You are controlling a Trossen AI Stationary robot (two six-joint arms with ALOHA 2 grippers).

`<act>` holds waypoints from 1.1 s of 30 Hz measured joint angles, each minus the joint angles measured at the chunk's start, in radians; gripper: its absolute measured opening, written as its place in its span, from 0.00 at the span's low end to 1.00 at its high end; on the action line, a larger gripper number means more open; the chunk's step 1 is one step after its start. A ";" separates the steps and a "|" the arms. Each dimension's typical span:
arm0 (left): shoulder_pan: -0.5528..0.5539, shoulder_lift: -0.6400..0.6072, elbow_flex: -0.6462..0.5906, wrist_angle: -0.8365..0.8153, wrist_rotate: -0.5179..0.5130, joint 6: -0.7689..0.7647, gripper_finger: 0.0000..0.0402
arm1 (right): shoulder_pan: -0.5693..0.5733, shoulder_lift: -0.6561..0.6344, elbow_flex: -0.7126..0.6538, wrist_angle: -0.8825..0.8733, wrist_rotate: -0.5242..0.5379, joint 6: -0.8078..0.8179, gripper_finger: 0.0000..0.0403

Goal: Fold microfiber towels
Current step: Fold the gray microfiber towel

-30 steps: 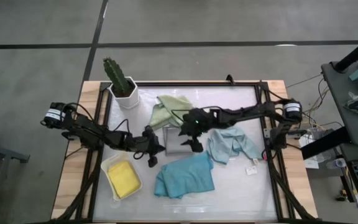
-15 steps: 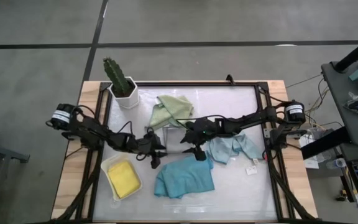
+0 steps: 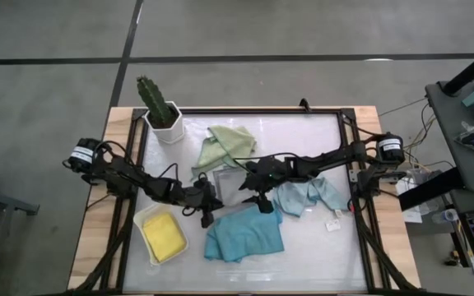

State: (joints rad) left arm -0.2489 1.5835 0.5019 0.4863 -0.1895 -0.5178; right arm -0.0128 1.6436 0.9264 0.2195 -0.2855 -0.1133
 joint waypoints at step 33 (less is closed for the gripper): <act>-0.008 -0.100 0.015 -0.232 0.065 0.000 0.36 | -0.013 0.002 -0.030 0.042 0.130 -0.001 0.54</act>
State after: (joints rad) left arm -0.2569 1.4837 0.5171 0.2545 -0.1242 -0.5179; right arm -0.0263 1.6451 0.8962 0.2615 -0.1555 -0.1139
